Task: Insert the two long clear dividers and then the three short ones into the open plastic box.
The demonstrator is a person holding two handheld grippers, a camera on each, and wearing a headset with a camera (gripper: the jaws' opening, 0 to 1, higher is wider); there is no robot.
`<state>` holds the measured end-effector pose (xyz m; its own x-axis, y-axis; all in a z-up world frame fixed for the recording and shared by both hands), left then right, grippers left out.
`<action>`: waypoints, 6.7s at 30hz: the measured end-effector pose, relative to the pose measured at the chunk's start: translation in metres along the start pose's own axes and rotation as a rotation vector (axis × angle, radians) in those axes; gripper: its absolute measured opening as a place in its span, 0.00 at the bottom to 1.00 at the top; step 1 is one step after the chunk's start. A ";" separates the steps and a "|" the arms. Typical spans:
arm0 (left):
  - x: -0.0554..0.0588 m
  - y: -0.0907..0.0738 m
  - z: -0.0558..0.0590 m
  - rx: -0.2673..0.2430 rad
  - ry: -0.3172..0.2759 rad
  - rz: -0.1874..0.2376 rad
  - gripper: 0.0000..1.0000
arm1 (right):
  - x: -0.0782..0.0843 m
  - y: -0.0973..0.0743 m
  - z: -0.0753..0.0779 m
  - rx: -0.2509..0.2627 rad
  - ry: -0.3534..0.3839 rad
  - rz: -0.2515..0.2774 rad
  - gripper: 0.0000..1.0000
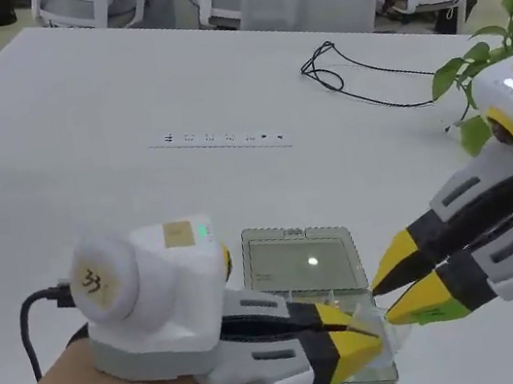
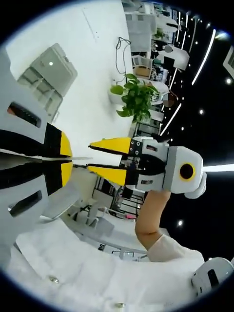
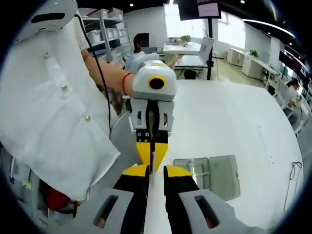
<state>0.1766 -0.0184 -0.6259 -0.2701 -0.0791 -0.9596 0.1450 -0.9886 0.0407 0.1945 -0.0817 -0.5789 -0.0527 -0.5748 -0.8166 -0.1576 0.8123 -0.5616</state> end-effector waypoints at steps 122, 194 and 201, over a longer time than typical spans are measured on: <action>0.049 -0.093 -0.059 -0.411 0.030 -0.063 1.00 | 0.119 0.020 0.083 0.141 -0.041 -0.265 0.03; 0.048 -0.089 -0.064 -0.412 0.015 -0.043 0.98 | 0.158 0.048 0.094 0.123 -0.018 -0.294 0.03; 0.048 -0.089 -0.064 -0.410 0.013 -0.044 0.98 | 0.164 0.054 0.095 0.126 -0.028 -0.309 0.03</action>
<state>0.2112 0.0736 -0.6933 -0.2732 -0.0334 -0.9614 0.5015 -0.8578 -0.1127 0.2707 -0.1226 -0.7561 0.0057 -0.7946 -0.6071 -0.0384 0.6065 -0.7942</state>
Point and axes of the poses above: the centre of the closed fingertips' face, and the gripper's own axes: y roughly forward along the fingers, z roughly to its right, x roughly out of its underside, the point moved 5 cm from there along -y, roughly backward along the fingers, and after that the axes turned 12 degrees about z, right-handed, at the moved point
